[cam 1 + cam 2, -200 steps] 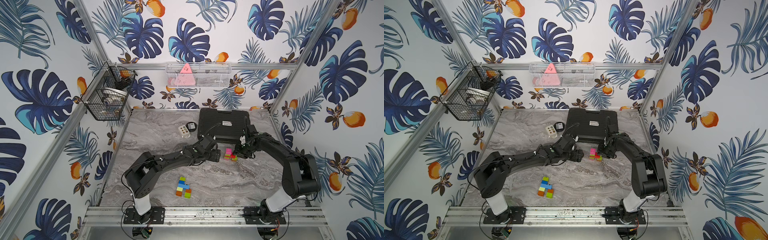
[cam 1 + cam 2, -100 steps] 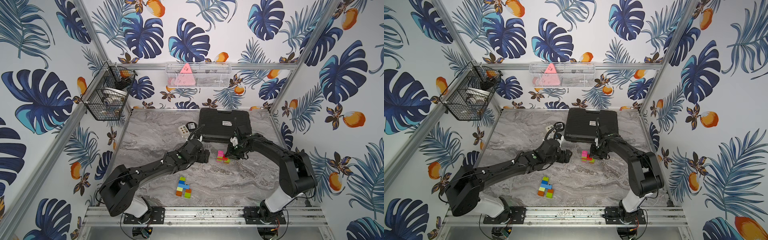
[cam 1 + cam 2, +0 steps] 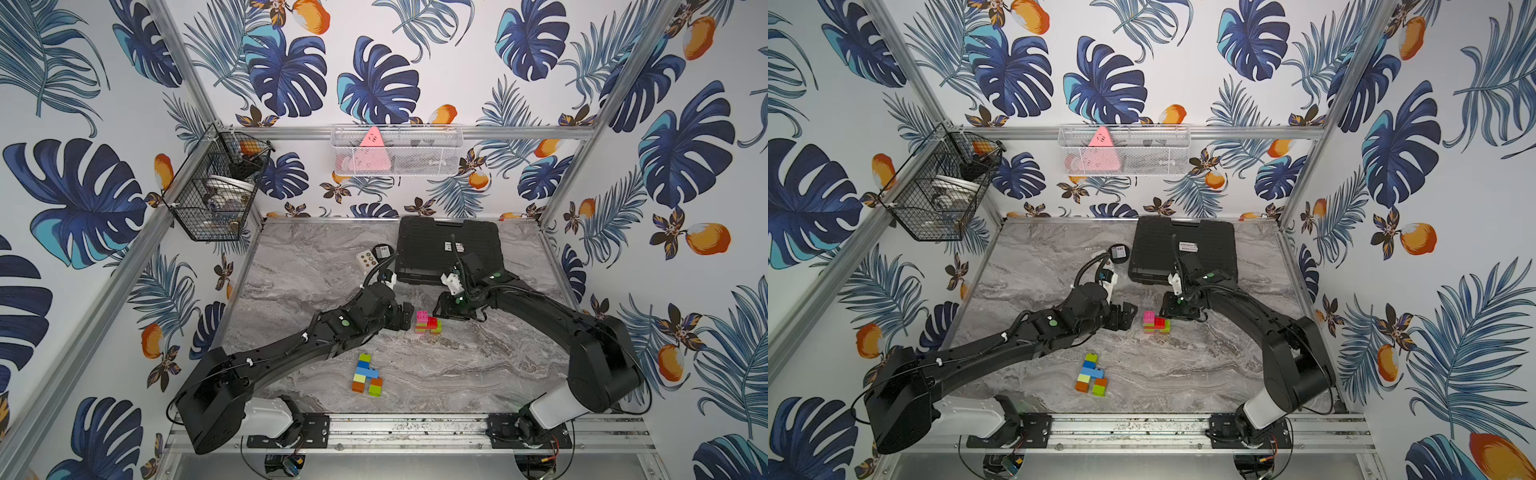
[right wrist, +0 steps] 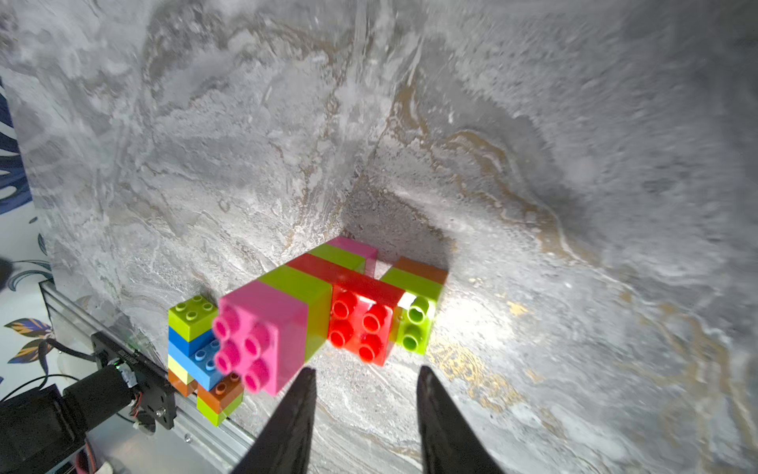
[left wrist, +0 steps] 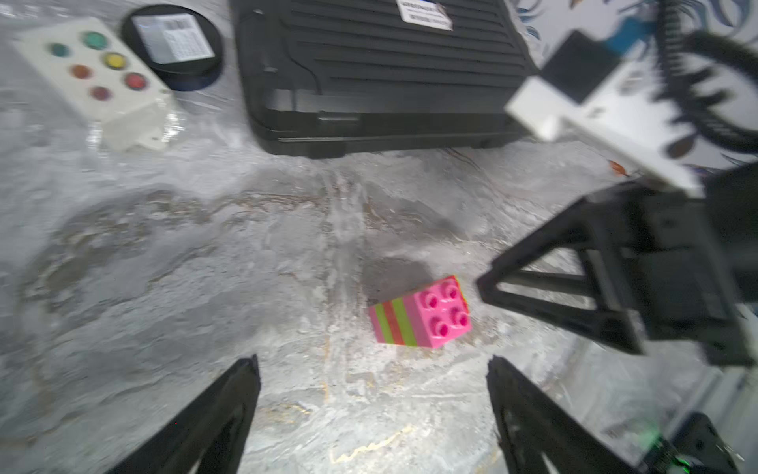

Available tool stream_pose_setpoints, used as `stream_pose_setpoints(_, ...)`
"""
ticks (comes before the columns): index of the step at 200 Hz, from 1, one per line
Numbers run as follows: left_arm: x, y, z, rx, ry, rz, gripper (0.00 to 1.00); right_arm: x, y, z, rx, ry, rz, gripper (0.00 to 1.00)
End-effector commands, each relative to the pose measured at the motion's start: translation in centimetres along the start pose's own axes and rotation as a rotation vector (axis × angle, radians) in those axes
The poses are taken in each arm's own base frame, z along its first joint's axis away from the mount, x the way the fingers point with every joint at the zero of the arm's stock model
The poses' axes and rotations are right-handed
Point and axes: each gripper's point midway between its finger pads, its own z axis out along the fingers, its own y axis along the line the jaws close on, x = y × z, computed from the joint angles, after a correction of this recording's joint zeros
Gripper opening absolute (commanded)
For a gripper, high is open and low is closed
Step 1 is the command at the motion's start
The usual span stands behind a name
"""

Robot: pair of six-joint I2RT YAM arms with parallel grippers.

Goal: Assemble the letter h with lego
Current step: Move the lego brick at the center of the board, then pick up the lego brick from the lego brick.

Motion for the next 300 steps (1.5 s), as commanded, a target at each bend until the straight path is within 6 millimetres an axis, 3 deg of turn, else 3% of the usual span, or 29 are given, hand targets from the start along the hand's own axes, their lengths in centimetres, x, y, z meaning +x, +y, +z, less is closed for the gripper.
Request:
stream_pose_setpoints(1, 0.3, 9.2, -1.4, -0.408, -0.014, -0.133, 0.92, -0.1, 0.2, -2.0, 0.027, -0.099, 0.024, 0.47)
stream_pose_setpoints(24, 1.7, 13.5, -0.7, -0.430, 0.041, -0.270, 0.94, 0.4, 2.4, -2.8, -0.009, -0.215, 0.085, 0.51)
stream_pose_setpoints(59, 2.1, 15.5, -1.2, -0.483, 0.014, -0.306, 0.97, 0.1, 4.1, -2.4, 0.073, -0.334, 0.126, 0.59)
stream_pose_setpoints(77, 2.4, 15.7, -1.0, -0.479, 0.013, -0.317, 0.98, 0.1, 5.1, -1.3, 0.105, -0.354, 0.113, 0.61)
stream_pose_setpoints(118, 2.7, 16.3, -1.1, -0.480, -0.004, -0.330, 0.98, 0.1, 5.0, 1.8, 0.176, -0.325, 0.112, 0.58)
stream_pose_setpoints(160, 2.8, 16.3, -1.0, -0.477, -0.003, -0.324, 0.98, -0.1, 4.6, 3.2, 0.250, -0.309, 0.079, 0.40)
stream_pose_setpoints(202, 3.0, 16.3, -0.7, -0.474, 0.010, -0.317, 0.98, 0.6, 4.2, 3.3, 0.325, -0.269, 0.048, 0.29)
stream_pose_setpoints(227, 3.1, 16.3, -0.7, -0.470, 0.015, -0.316, 0.98, 2.3, 3.2, 2.9, 0.359, -0.201, 0.057, 0.28)
stream_pose_setpoints(233, 3.1, 16.3, -0.7, -0.472, 0.014, -0.315, 0.98, 1.9, 4.0, 2.2, 0.343, -0.203, 0.057, 0.28)
stream_pose_setpoints(262, 3.2, 16.2, -0.7, -0.463, 0.010, -0.320, 0.98, 3.4, 3.9, 0.9, 0.369, -0.159, 0.005, 0.29)
stream_pose_setpoints(300, 3.3, 16.2, -0.6, -0.462, 0.016, -0.321, 0.98, 4.5, 2.7, 2.7, 0.431, -0.131, -0.010, 0.29)
